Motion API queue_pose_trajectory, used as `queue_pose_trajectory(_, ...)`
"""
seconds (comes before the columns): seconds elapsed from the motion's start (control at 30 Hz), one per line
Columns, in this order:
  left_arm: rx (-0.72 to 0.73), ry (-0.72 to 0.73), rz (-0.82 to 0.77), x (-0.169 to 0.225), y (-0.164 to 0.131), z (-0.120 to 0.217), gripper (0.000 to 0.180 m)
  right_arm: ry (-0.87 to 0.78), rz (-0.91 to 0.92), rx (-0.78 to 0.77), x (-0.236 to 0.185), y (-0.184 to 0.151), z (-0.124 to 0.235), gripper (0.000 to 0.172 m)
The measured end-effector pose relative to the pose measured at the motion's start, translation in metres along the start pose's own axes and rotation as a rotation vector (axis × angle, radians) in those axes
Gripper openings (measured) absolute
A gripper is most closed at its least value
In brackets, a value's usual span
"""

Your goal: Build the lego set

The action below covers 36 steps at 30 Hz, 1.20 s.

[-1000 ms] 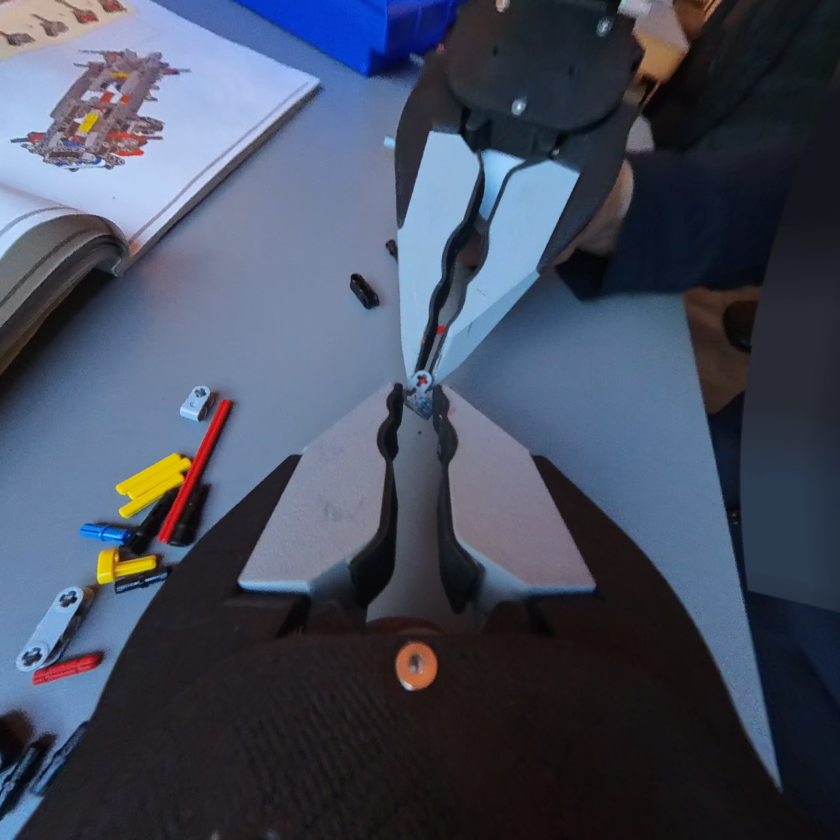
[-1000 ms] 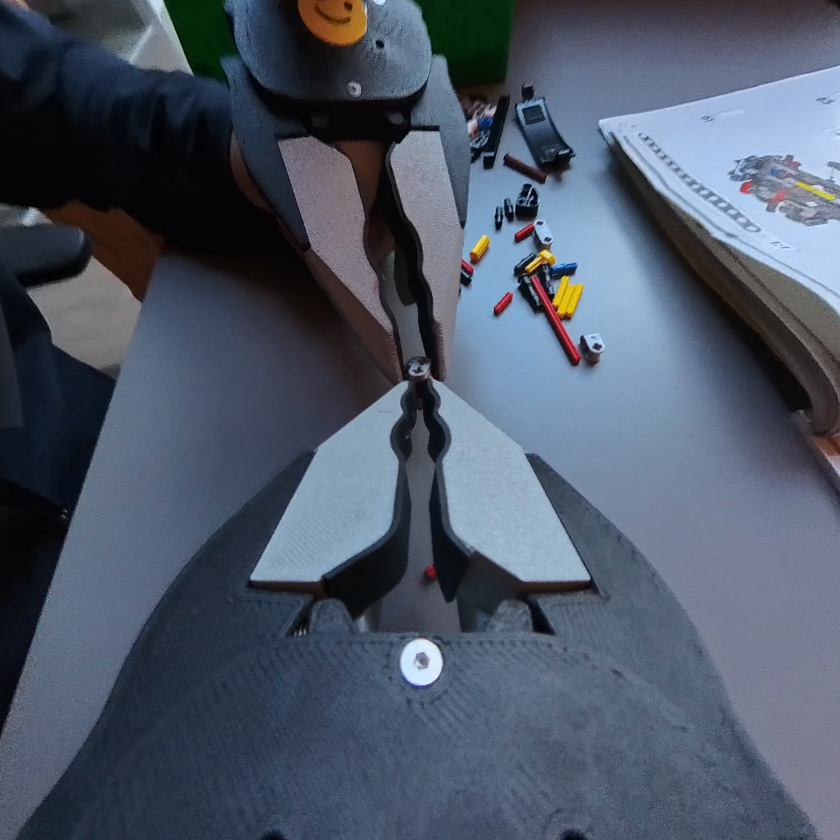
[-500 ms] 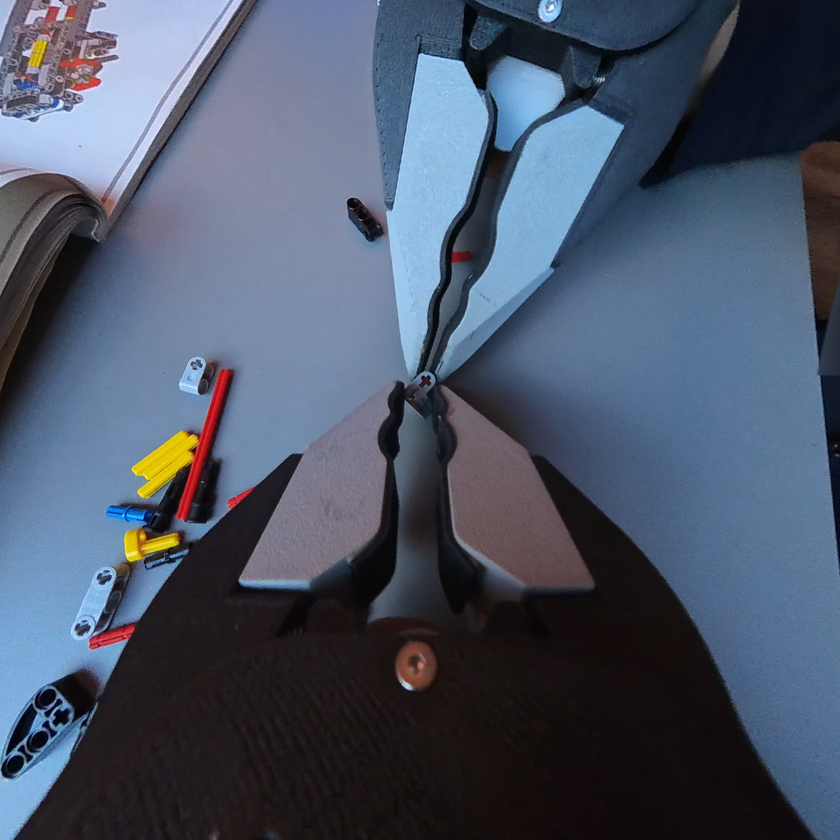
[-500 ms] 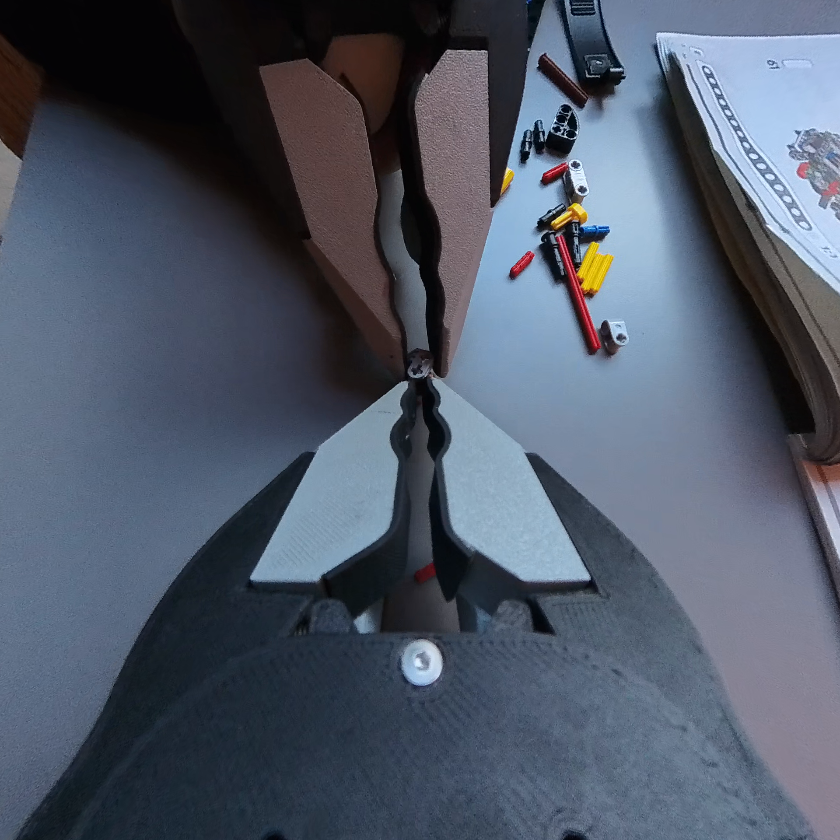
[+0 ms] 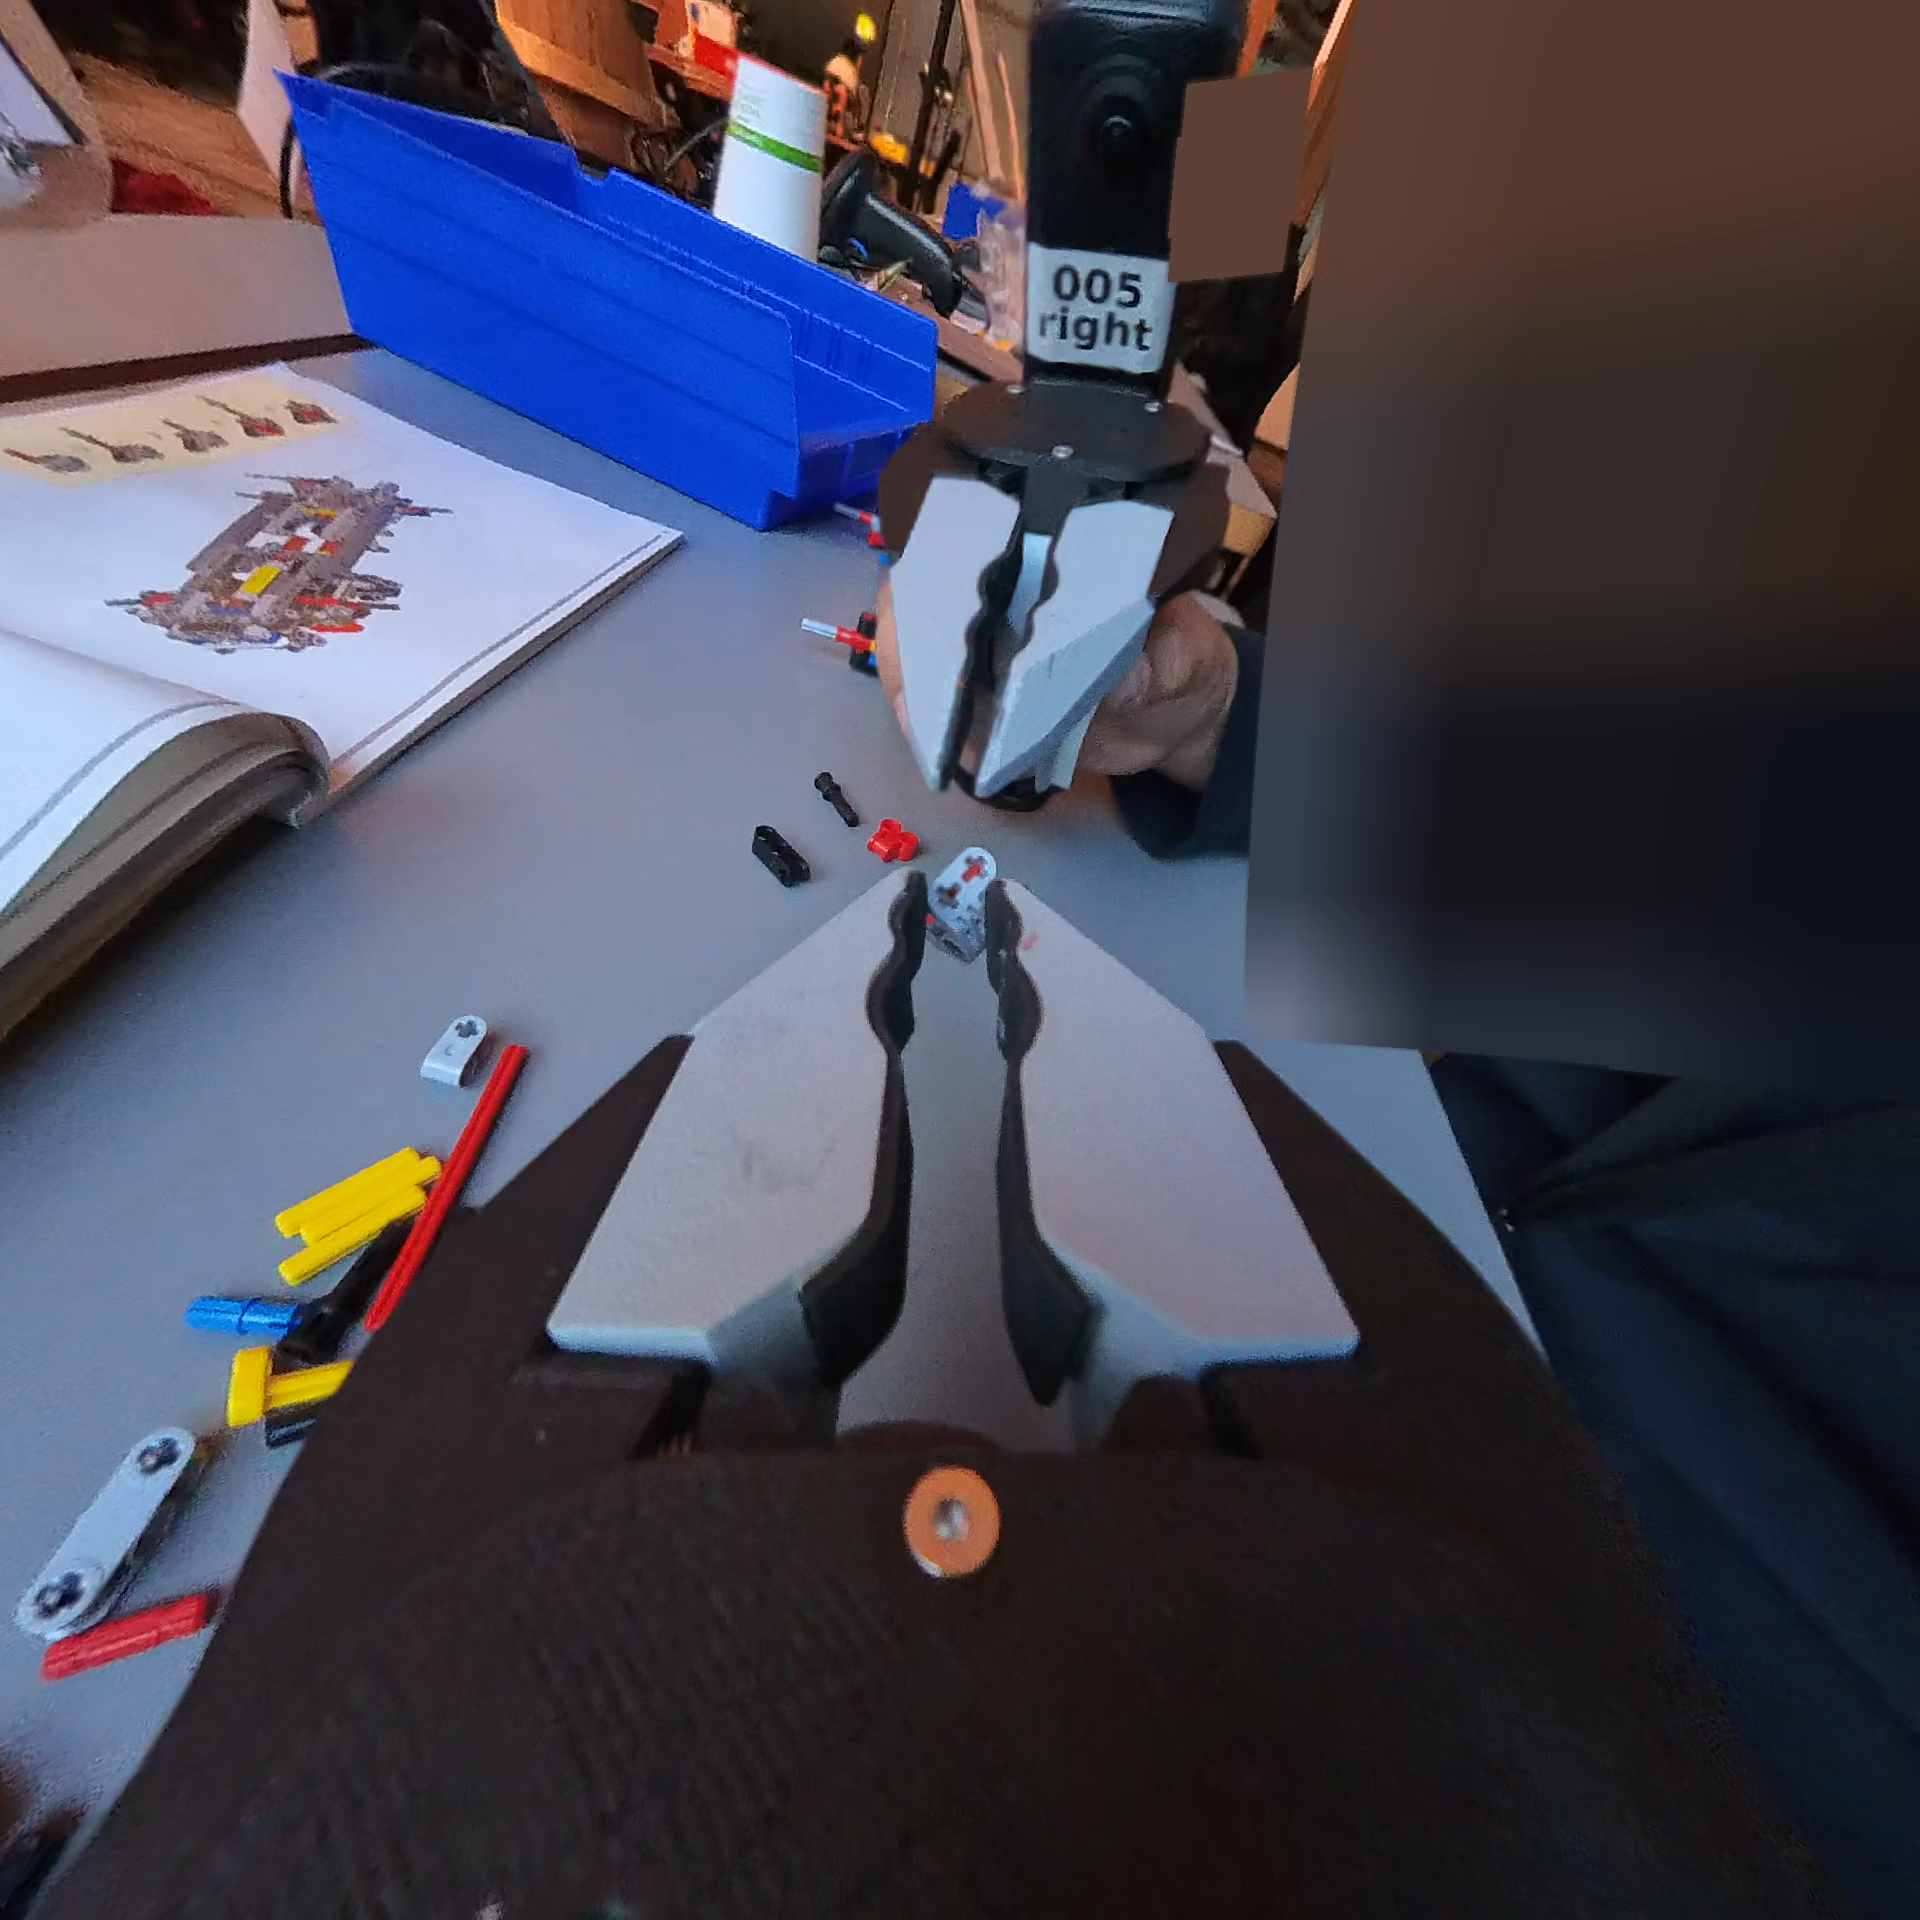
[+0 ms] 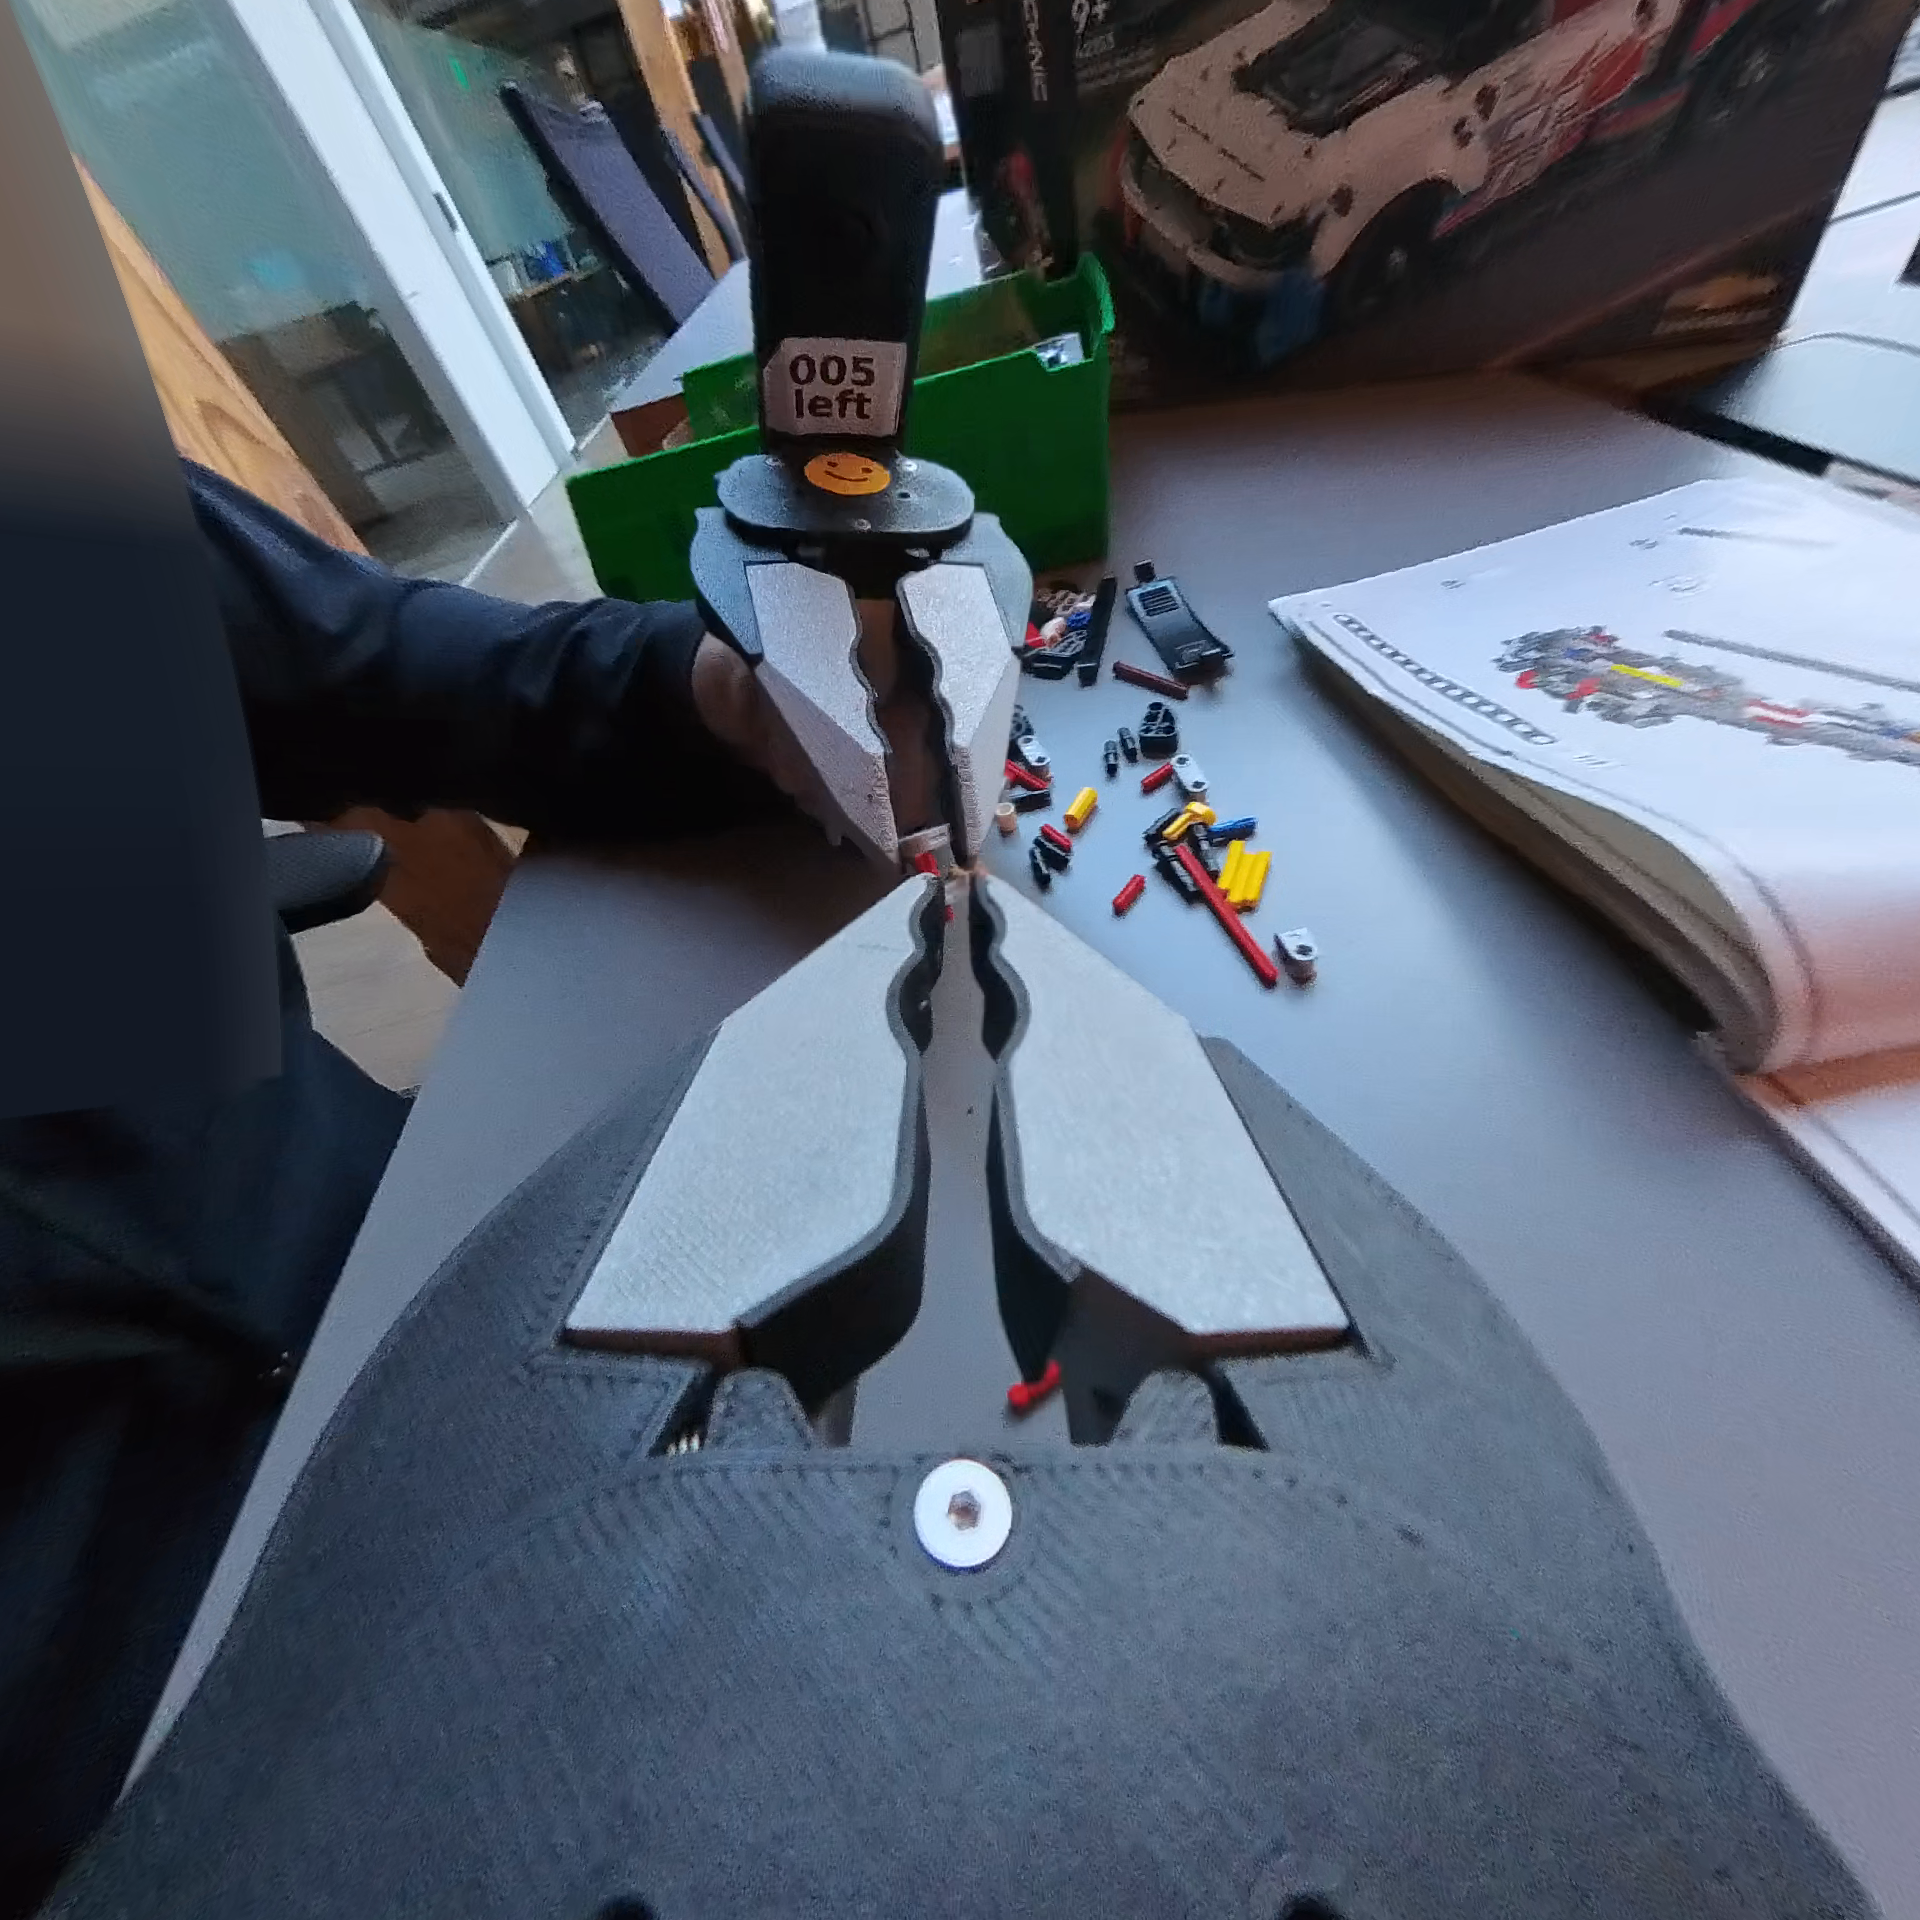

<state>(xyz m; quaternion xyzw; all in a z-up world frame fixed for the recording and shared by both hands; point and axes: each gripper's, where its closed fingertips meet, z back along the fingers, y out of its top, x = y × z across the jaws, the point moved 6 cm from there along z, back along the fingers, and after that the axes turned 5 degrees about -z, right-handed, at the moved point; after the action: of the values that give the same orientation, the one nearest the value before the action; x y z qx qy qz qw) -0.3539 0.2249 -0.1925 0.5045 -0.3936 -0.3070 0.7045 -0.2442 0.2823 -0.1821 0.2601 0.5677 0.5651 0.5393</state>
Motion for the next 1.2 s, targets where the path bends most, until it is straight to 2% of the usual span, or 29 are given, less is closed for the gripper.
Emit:
queue_pose_trajectory(0.17,0.015,-0.004,0.002,0.004,0.001,-0.007,0.009,-0.001,0.066,-0.005,-0.007,0.002,0.000,0.010)
queue_pose_trajectory(0.27,-0.011,0.012,-0.031,0.007,0.000,-0.010,0.009,-0.034,0.163,-0.057,-0.013,-0.003,-0.006,0.005)
queue_pose_trajectory(0.43,0.030,0.012,0.009,0.004,0.002,-0.009,0.009,-0.142,0.361,-0.036,-0.016,-0.002,-0.008,0.000)
queue_pose_trajectory(0.83,0.059,0.008,0.056,0.004,0.003,-0.011,0.009,-0.145,0.326,-0.043,-0.015,-0.004,-0.005,0.000)
queue_pose_trajectory(1.0,0.068,0.011,0.068,0.003,0.004,-0.011,0.009,-0.181,0.420,-0.044,-0.015,-0.005,-0.008,0.000)
queue_pose_trajectory(1.07,0.069,0.014,0.087,0.001,0.003,-0.011,0.009,-0.189,0.434,-0.042,-0.015,-0.007,-0.009,0.005)
queue_pose_trajectory(1.2,0.119,-0.027,0.148,0.002,0.005,-0.010,0.009,-0.205,0.416,-0.017,-0.017,-0.004,-0.009,0.002)
